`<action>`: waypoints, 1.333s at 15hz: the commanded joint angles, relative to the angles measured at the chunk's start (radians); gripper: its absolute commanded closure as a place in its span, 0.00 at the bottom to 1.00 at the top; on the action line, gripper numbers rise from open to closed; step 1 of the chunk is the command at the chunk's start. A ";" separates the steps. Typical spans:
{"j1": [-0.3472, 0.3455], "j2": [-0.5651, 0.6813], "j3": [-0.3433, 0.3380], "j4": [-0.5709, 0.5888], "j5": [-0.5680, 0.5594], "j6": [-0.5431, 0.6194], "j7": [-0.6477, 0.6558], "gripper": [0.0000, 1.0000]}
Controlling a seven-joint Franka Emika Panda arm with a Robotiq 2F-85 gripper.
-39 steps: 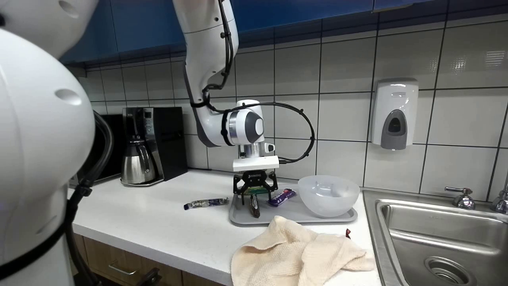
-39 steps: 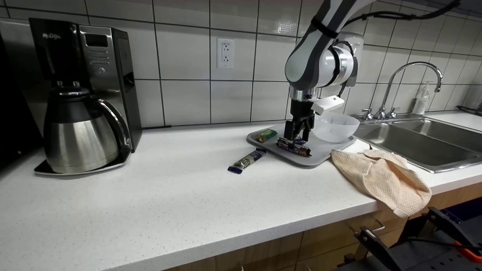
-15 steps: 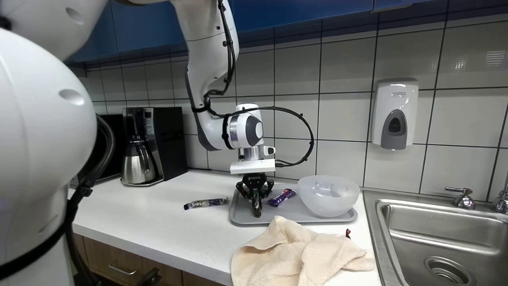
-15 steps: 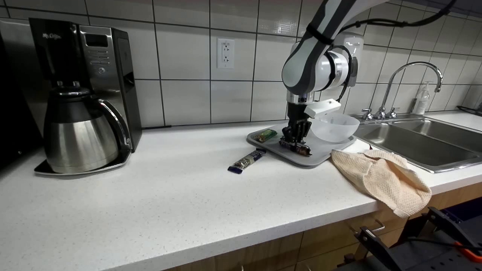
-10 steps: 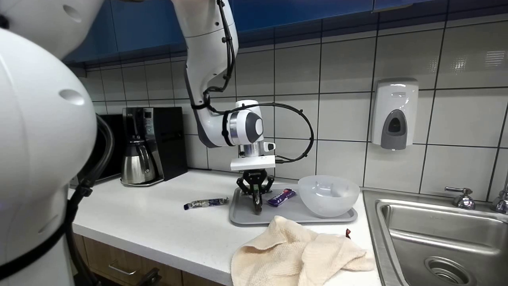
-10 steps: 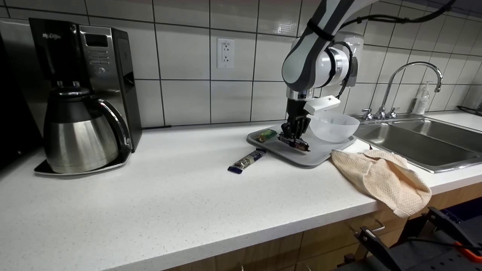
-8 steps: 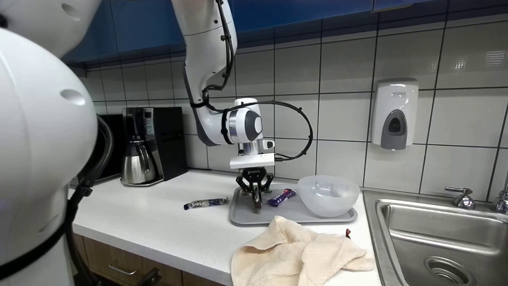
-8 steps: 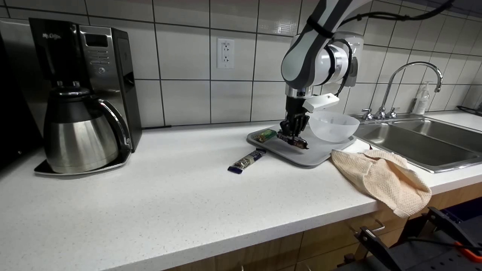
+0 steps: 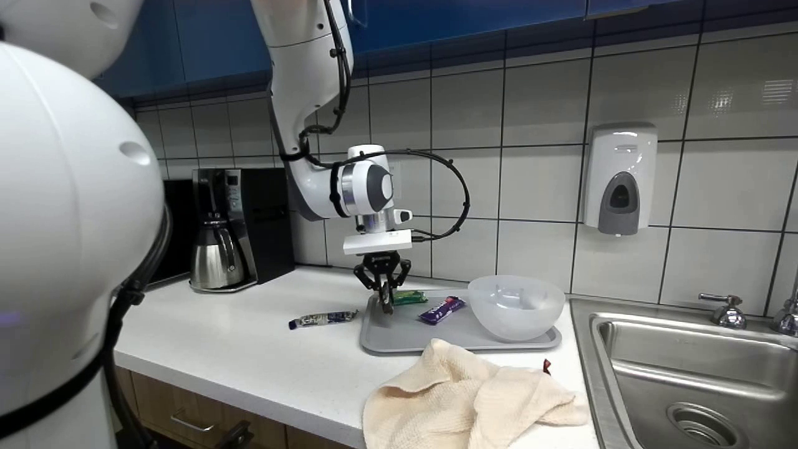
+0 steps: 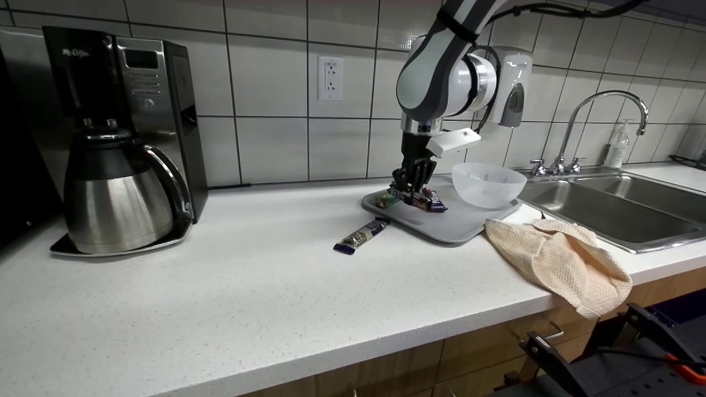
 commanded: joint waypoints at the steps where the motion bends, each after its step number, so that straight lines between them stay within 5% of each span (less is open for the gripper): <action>1: 0.026 -0.029 0.016 -0.012 -0.034 0.008 0.058 0.95; 20: 0.191 0.139 0.079 0.223 -0.055 -0.002 0.135 0.95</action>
